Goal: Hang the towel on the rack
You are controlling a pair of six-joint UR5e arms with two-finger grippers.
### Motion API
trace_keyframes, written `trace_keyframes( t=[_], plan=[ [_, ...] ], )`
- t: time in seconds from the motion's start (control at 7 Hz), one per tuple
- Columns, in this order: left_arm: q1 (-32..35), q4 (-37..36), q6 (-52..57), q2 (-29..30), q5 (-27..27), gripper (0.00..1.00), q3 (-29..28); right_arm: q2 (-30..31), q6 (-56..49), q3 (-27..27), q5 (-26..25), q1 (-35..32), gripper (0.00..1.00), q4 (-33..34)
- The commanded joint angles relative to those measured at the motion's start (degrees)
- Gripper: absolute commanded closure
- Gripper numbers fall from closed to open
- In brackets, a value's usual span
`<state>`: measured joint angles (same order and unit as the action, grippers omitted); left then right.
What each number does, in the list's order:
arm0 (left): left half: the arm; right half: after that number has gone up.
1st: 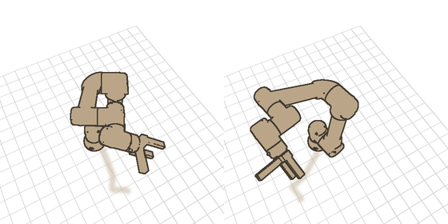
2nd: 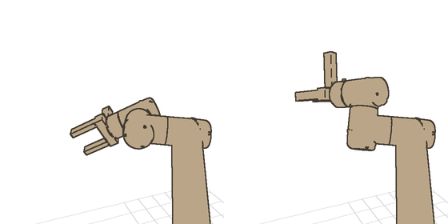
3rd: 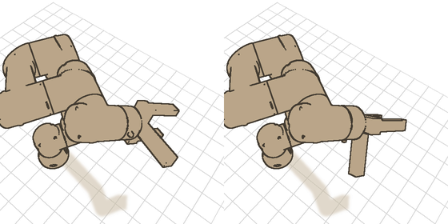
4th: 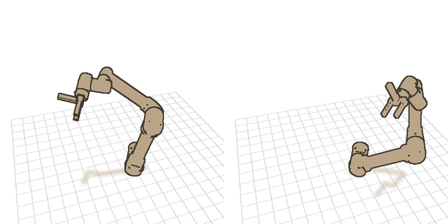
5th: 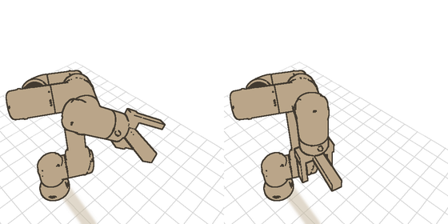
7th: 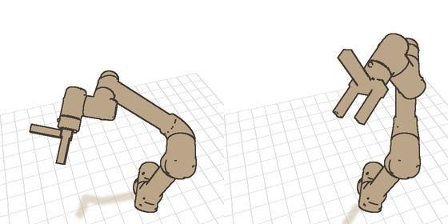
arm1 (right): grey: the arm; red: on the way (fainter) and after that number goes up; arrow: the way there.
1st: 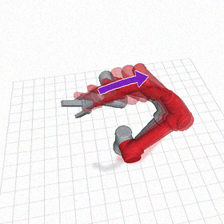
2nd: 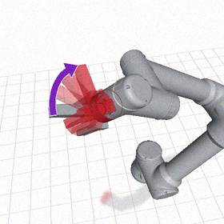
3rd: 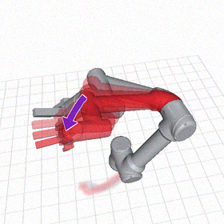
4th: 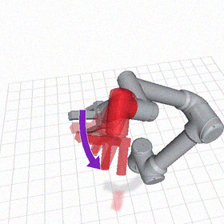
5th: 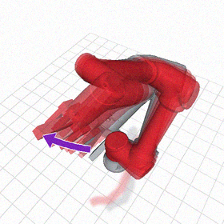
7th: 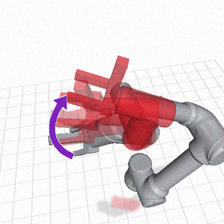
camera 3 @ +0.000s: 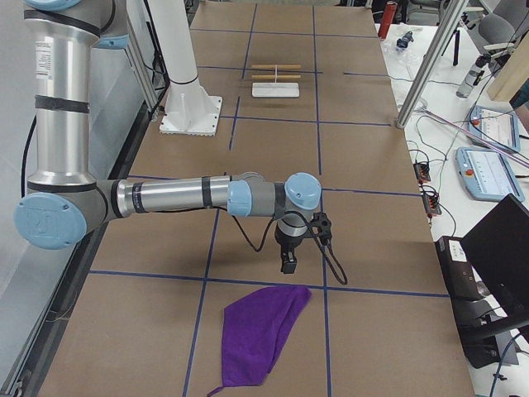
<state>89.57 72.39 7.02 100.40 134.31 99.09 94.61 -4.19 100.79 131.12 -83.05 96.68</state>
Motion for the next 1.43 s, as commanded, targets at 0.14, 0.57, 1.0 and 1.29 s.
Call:
trace_keyframes(
  t=[0.14, 0.57, 1.0, 1.29],
  plan=[
    [0.0, -0.2, -0.7, 0.7, 0.2, 0.0, 2.9, -0.2, 0.1, 1.4, 0.1, 0.0, 0.0, 0.0],
    [0.0, 0.1, -0.7, 0.2, 4.5, 0.0, 3.0, -0.7, 1.9, 2.7, 0.1, 0.1, 0.0, -0.1],
    [0.0, 1.7, -0.6, -0.1, 6.0, 0.0, 2.3, -0.7, 2.1, 1.9, 0.0, 0.3, 0.0, 0.0],
    [0.0, 2.3, -0.3, -0.1, 6.0, 0.0, 1.9, -3.1, -3.5, -2.9, -1.4, 0.8, 0.0, -0.2]
  ],
)
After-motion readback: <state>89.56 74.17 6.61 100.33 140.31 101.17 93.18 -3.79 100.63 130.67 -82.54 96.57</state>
